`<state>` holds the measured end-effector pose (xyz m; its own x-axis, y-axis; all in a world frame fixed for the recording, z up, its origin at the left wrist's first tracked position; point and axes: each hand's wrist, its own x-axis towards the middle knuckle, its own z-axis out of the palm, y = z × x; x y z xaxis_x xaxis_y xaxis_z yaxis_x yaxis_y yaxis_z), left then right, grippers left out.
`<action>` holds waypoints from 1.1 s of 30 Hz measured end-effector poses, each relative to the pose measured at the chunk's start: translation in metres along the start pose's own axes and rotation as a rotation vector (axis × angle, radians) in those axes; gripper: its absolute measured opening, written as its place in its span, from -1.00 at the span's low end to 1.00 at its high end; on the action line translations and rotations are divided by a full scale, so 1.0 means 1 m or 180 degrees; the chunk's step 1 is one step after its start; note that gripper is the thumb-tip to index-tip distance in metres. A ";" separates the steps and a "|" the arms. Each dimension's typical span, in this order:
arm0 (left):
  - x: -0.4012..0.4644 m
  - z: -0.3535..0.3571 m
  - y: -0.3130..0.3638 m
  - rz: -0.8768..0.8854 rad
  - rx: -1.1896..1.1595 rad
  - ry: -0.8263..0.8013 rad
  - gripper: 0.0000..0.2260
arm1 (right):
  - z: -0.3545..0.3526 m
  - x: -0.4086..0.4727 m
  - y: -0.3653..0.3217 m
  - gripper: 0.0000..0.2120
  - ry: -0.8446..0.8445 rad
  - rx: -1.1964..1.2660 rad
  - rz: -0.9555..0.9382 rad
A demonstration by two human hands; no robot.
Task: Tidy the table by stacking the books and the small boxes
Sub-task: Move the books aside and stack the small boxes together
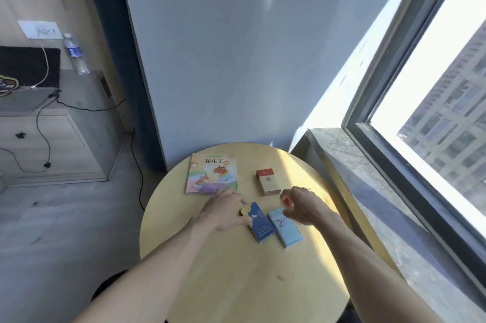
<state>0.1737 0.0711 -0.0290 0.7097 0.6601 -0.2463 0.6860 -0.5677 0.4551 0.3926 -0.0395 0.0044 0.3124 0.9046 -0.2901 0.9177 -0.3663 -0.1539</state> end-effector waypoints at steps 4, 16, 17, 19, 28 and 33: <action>-0.012 0.032 0.032 -0.0002 0.0218 -0.0021 -0.30 | 0.033 -0.026 0.003 -0.39 -0.0208 0.0024 0.0015; -0.065 0.031 -0.008 -0.0069 0.0412 0.0114 -0.48 | 0.065 -0.055 -0.024 -0.47 -0.0125 0.0758 -0.0023; -0.071 0.028 -0.015 -0.0080 0.0407 0.0122 -0.48 | 0.067 -0.057 -0.030 -0.47 -0.0098 0.0789 -0.0057; -0.080 0.026 -0.023 -0.0080 0.0318 0.0225 -0.46 | 0.071 -0.057 -0.042 -0.46 -0.0079 0.0881 -0.0115; -0.072 0.023 0.008 0.0640 0.0182 0.0105 -0.43 | 0.065 -0.063 -0.042 -0.60 0.0100 0.0906 -0.0231; -0.059 0.026 0.017 0.0880 0.0480 -0.0250 -0.41 | 0.062 -0.067 -0.026 -0.63 0.0129 0.0929 -0.0231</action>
<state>0.1472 0.0099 -0.0286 0.8786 0.4341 -0.1989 0.4774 -0.7906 0.3834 0.3323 -0.1042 -0.0309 0.2634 0.9366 -0.2313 0.8304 -0.3421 -0.4397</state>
